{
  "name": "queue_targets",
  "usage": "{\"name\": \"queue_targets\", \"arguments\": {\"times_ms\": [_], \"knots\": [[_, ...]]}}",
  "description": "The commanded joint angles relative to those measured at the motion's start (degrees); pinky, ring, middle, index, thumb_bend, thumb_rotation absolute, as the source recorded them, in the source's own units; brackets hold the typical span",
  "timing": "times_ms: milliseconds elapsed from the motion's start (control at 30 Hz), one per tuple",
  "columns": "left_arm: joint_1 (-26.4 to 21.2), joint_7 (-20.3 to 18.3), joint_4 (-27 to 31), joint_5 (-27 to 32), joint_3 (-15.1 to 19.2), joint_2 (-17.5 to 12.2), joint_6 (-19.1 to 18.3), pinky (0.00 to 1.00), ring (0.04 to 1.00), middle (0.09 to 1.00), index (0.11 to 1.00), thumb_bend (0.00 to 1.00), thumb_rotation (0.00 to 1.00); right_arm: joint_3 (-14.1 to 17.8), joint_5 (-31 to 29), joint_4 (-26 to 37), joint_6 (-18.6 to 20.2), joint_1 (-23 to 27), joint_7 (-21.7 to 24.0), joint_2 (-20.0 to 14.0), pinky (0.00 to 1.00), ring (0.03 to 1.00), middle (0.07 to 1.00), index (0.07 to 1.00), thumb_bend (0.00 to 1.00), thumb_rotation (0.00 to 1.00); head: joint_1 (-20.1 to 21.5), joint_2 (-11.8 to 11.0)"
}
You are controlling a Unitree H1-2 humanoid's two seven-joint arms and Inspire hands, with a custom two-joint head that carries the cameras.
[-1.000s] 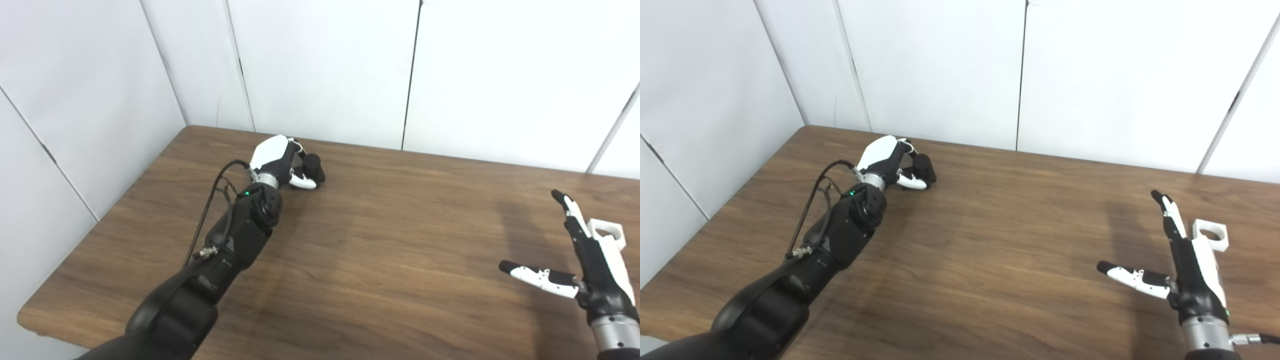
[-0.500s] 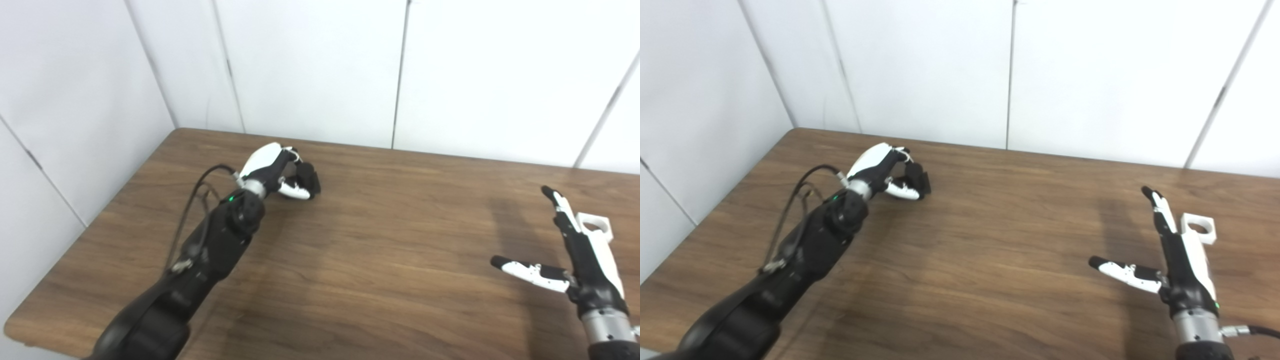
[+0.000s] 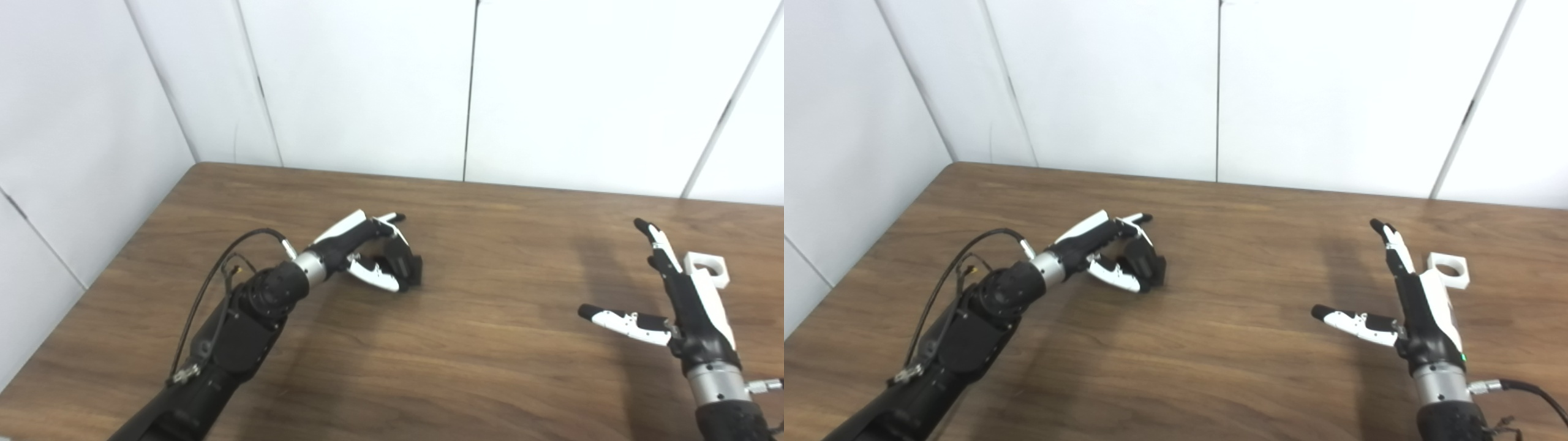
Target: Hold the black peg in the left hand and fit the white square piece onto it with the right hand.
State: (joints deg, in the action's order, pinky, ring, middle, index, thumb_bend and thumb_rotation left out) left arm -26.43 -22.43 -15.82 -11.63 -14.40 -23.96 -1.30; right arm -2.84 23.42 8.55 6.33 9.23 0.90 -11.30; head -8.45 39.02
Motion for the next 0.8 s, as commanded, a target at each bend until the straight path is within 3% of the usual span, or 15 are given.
{"name": "queue_targets", "arguments": {"times_ms": [0, 267, 467, 767], "knots": [[-0.66, -2.68, 2.94, 1.50, -0.52, -0.21, 0.85, 1.00, 1.000, 0.994, 0.494, 0.52, 0.08, -0.07, 0.46, 2.17, -1.32, 2.49, -0.92, 0.06, 0.93, 1.000, 0.994, 0.953, 0.78, 0.22, 0.62, 0.12], [1.41, -5.83, 7.10, 2.30, -1.95, 1.12, 2.17, 1.00, 1.000, 1.000, 0.494, 0.52, 0.08, -0.44, 1.04, 2.79, -0.56, 2.71, -0.68, 0.64, 0.95, 1.000, 1.000, 0.953, 0.78, 0.24, 4.58, 1.12], [2.24, -7.65, 6.83, 2.90, -3.41, 2.70, 4.44, 1.00, 1.000, 1.000, 0.494, 0.52, 0.08, -0.48, 1.61, 3.52, 0.05, 2.85, -0.61, 0.66, 0.94, 1.000, 0.997, 0.951, 0.78, 0.24, 6.19, 1.71], [2.70, -7.87, 5.83, -1.68, -7.83, 4.23, 7.20, 0.98, 1.000, 1.000, 0.493, 0.52, 0.08, -0.53, 1.82, 4.85, 1.65, 2.81, -0.09, 0.58, 0.94, 1.000, 1.000, 0.952, 0.78, 0.24, 8.72, 2.77]]}}
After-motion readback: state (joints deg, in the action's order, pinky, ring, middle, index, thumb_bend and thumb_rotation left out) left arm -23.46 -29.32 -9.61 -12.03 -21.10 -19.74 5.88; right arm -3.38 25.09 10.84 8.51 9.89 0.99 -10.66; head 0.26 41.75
